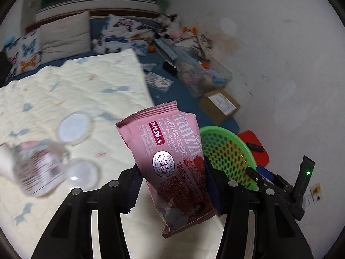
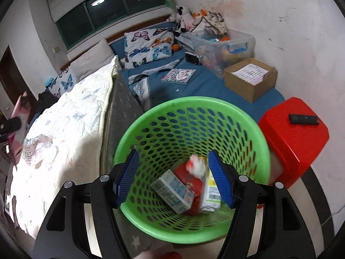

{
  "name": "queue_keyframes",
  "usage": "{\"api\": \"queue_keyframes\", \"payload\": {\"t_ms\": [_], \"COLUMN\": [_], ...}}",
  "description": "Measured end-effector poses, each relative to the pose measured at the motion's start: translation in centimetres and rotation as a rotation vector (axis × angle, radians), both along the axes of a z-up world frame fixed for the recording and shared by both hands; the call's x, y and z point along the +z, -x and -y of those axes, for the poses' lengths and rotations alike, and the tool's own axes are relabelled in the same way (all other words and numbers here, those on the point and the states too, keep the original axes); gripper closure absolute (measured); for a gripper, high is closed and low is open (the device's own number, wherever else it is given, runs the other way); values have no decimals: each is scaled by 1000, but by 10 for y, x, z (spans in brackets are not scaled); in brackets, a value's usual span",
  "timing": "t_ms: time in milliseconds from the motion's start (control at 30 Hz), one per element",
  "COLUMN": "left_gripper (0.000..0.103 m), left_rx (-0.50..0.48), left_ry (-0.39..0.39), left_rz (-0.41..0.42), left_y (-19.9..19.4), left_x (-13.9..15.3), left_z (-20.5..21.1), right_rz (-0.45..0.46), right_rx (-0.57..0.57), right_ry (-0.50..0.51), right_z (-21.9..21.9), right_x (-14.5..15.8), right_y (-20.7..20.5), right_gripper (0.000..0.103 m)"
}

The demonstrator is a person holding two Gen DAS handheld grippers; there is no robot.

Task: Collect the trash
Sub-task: 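Carry the pink snack wrapper over the green basket and open the left gripper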

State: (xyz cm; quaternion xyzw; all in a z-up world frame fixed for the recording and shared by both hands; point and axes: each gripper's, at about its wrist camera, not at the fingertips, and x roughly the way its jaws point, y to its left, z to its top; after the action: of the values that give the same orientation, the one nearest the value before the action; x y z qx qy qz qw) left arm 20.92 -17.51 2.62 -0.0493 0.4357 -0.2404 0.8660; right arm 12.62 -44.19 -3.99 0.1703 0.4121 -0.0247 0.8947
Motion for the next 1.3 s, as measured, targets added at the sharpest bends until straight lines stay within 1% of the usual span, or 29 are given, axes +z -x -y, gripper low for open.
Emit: {"api": "queue_keyframes", "payload": {"t_ms": [233,400,567,633,700,800,867,933,1100,1300], "left_gripper": [52,52,51,49,46,37,34,27,27,27], "left_rx": [-94,-152,-202,-216,-226,-240,-249,-259,-265,-238], "left_ry": [-33,-50,-65,-70,-74,-73,-70,-62,-54,-34], "left_rz": [-11,-13,-16,-12,-14,-17,-15,-18,-13,-2], "left_y": [-8,-10,-12,-11,-11,-11,-11,-10,-7,-6], "left_x": [-14,-22,-30,-33,-35,-38,-40,-41,-40,-34], "left_z": [57,90,117,124,128,133,135,136,131,107], "right_rz": [-8,-14,-17,-17,-16,-16,-17,-18,-16,-9], "right_rx": [-25,-31,-32,-34,-36,-38,-39,-39,-38,-23], "right_ry": [6,7,8,8,4,1,1,0,-4,-8], "right_z": [12,16,17,17,18,18,19,20,19,10], "right_x": [-1,-3,-3,-3,-4,-5,-5,-5,-5,-1], "right_y": [18,28,33,33,35,36,36,35,34,33], "right_gripper": [36,36,36,36,36,36,36,36,36,36]}}
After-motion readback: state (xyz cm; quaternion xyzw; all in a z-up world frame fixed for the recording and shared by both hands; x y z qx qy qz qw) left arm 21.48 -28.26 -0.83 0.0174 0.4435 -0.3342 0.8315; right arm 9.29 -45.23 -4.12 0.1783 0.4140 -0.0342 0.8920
